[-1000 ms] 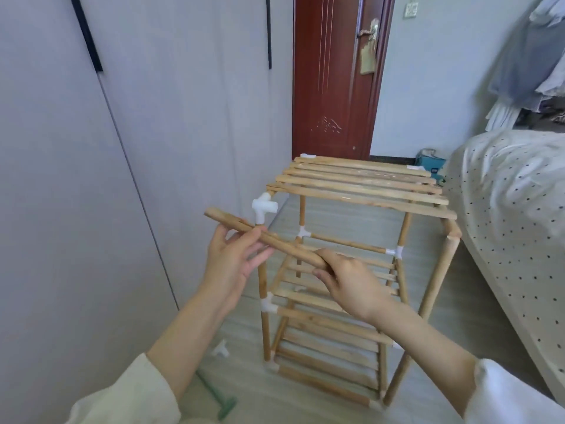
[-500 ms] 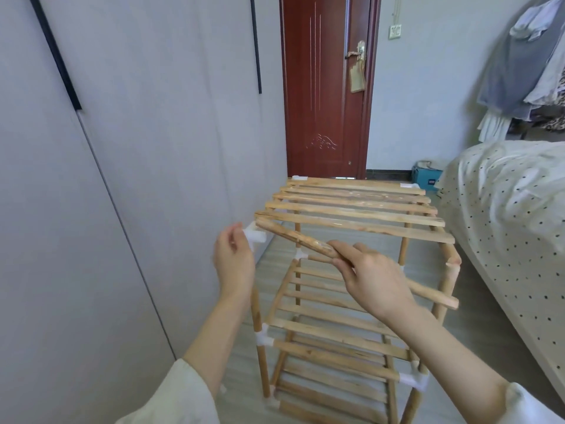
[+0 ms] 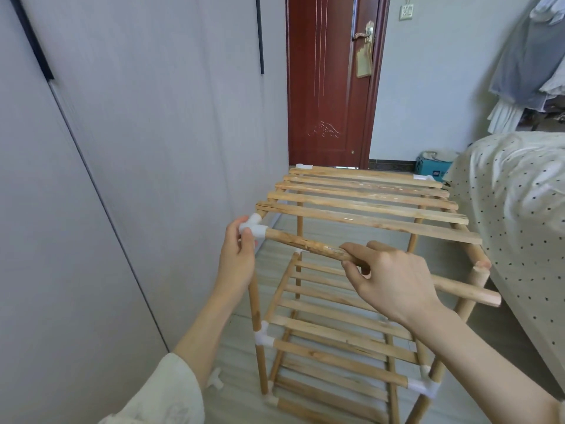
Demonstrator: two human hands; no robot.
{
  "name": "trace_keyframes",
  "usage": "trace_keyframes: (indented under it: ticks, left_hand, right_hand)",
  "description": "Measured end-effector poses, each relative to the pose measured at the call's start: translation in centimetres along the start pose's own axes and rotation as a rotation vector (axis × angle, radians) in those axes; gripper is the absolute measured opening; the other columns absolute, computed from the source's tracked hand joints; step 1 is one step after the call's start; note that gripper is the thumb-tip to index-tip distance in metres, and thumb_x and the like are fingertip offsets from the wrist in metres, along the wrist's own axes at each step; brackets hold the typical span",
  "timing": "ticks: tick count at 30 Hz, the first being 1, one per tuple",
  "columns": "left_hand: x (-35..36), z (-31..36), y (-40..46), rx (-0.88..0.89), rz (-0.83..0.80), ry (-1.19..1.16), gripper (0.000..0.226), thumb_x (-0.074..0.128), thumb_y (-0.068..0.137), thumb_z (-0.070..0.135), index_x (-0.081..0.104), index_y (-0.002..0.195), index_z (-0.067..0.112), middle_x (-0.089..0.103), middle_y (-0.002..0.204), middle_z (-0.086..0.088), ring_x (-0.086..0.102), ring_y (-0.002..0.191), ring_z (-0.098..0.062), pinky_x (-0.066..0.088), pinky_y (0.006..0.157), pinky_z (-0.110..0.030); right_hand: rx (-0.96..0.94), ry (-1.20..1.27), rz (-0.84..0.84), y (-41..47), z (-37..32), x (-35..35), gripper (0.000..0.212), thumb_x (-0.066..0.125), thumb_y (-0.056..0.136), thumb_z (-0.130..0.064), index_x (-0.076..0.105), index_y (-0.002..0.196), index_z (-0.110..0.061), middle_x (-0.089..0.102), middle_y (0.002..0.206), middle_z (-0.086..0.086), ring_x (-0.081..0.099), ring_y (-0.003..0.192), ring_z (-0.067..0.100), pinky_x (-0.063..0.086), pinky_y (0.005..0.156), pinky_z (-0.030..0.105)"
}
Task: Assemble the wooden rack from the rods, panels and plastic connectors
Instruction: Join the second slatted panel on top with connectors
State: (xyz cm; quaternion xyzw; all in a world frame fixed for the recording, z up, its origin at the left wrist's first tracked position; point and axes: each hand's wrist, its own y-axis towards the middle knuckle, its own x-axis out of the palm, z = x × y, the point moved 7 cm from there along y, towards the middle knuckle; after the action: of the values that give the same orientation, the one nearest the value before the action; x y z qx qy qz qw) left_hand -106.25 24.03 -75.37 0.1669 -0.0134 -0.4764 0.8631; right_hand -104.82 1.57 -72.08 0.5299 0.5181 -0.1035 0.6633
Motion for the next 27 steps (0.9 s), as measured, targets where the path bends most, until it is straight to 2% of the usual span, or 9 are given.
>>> trace_keyframes:
  ticks: [3,5,7,11,13,16,19,22,27]
  left_hand:
    - [0.0,-0.3,0.2,-0.024,0.041,-0.05,0.021,0.032,0.101,0.028,0.044,0.119,0.025,0.051,0.121,0.002,0.053,0.113,-0.019,0.044,0.085,-0.021]
    - [0.0,-0.3,0.0,-0.028,0.055,-0.05,0.026,0.033,0.101,0.03,0.045,0.123,0.025,0.052,0.124,0.003,0.053,0.113,-0.018,0.045,0.088,-0.024]
    - [0.0,-0.2,-0.1,-0.036,0.067,-0.023,0.036,0.033,0.101,0.034,0.045,0.132,0.024,0.052,0.125,0.006,0.054,0.113,-0.018,0.045,0.094,-0.029]
    - [-0.5,-0.2,-0.1,-0.043,0.104,-0.036,0.038,0.035,0.1,0.034,0.052,0.131,0.021,0.06,0.116,0.006,0.061,0.099,-0.015,0.044,0.076,-0.018]
    - [-0.7,-0.2,-0.3,-0.036,0.113,-0.038,0.036,0.037,0.1,0.034,0.054,0.129,0.023,0.062,0.112,0.007,0.062,0.095,-0.013,0.044,0.074,-0.018]
    - [-0.9,-0.3,-0.5,-0.033,0.11,-0.033,0.036,0.039,0.099,0.034,0.055,0.129,0.023,0.063,0.111,0.007,0.063,0.094,-0.014,0.046,0.077,-0.021]
    - [-1.1,-0.2,-0.6,-0.025,0.096,-0.022,0.038,0.039,0.099,0.036,0.053,0.132,0.022,0.063,0.114,0.006,0.064,0.096,-0.014,0.047,0.079,-0.023]
    - [-1.2,-0.2,-0.8,-0.023,0.079,-0.005,0.039,0.038,0.099,0.036,0.052,0.133,0.022,0.061,0.117,0.005,0.063,0.098,-0.014,0.047,0.082,-0.025]
    - [-0.5,0.0,-0.7,-0.035,0.021,0.067,0.041,0.033,0.1,0.037,0.045,0.136,0.025,0.056,0.118,0.008,0.058,0.108,-0.017,0.042,0.085,-0.026]
  right_hand:
    - [-0.054,-0.004,0.076,0.7,-0.5,0.0,0.029,0.052,0.079,-0.046,0.072,0.091,-0.03,0.058,0.057,-0.008,0.058,0.043,0.022,0.039,0.035,0.024]
    - [-0.096,-0.035,0.095,1.1,-0.8,0.1,0.03,0.054,0.078,-0.049,0.073,0.087,-0.027,0.058,0.055,-0.007,0.056,0.039,0.021,0.035,0.031,0.022]
    - [-0.108,-0.063,0.099,1.4,-1.0,-0.1,0.032,0.051,0.08,-0.051,0.072,0.082,-0.027,0.055,0.053,-0.006,0.054,0.037,0.021,0.026,0.033,0.016]
    - [-0.106,-0.069,0.08,2.2,-1.3,-0.2,0.039,0.038,0.082,-0.052,0.069,0.074,-0.029,0.051,0.051,-0.006,0.049,0.034,0.021,0.009,0.042,0.01]
    - [-0.121,-0.057,0.065,2.4,-1.2,0.0,0.041,0.037,0.081,-0.053,0.07,0.075,-0.029,0.052,0.051,-0.007,0.05,0.035,0.02,0.014,0.037,0.013]
    - [-0.143,-0.051,0.066,2.7,-0.9,0.2,0.043,0.039,0.082,-0.055,0.072,0.077,-0.029,0.055,0.052,-0.008,0.053,0.038,0.02,0.03,0.032,0.021]
    - [-0.174,-0.05,-0.004,2.8,-1.3,0.2,0.035,0.047,0.089,-0.053,0.071,0.093,-0.029,0.065,0.068,-0.005,0.064,0.061,0.024,0.043,0.047,0.028]
    - [-0.152,-0.036,-0.103,2.8,-1.1,0.5,0.04,0.039,0.093,-0.055,0.063,0.114,-0.032,0.069,0.091,-0.005,0.064,0.086,0.023,0.045,0.064,0.03]
    - [-0.113,-0.031,-0.124,2.8,-0.8,0.2,0.041,0.037,0.091,-0.058,0.063,0.112,-0.034,0.067,0.091,-0.007,0.063,0.089,0.019,0.043,0.066,0.027]
